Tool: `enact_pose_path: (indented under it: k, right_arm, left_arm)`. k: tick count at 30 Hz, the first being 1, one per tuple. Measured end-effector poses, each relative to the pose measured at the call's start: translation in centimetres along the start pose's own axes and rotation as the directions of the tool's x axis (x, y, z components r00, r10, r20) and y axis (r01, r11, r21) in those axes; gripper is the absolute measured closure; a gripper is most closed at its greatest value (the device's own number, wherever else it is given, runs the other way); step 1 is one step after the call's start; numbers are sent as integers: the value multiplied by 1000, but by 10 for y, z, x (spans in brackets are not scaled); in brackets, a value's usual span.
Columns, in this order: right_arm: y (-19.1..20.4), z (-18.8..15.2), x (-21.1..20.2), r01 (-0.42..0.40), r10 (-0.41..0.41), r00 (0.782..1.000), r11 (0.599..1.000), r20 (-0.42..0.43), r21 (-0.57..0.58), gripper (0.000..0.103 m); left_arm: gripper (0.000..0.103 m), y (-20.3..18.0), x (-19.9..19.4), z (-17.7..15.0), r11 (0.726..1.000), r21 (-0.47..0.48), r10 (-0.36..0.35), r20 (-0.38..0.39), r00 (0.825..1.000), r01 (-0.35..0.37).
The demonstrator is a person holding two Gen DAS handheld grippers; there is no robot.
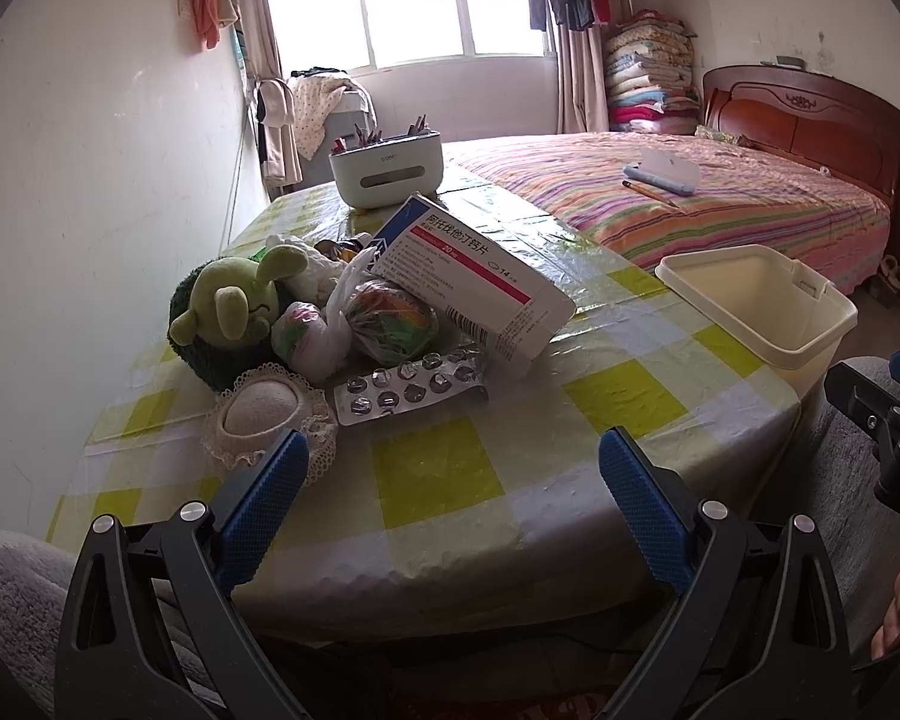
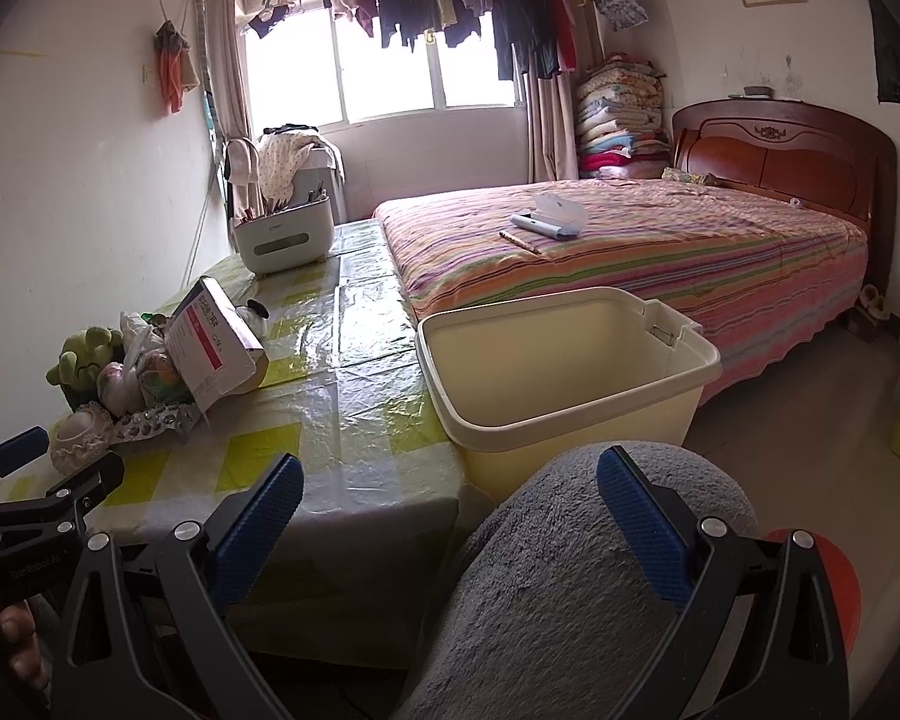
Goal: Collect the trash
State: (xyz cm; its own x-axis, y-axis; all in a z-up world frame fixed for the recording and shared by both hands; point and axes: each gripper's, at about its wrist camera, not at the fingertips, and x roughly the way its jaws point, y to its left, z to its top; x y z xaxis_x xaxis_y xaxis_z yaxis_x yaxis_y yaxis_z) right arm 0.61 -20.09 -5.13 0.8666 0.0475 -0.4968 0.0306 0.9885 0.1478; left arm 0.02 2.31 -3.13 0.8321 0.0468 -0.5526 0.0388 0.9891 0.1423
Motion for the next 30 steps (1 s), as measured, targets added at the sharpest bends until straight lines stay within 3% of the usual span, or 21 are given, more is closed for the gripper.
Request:
enact_pose_path:
  k: [30]
  right_arm:
    - [1, -1, 2, -5, 5, 1000, 1000, -11, -3, 7]
  left_arm:
    - [7, -1, 4, -1, 1000, 5, -11, -28, 1000, 11]
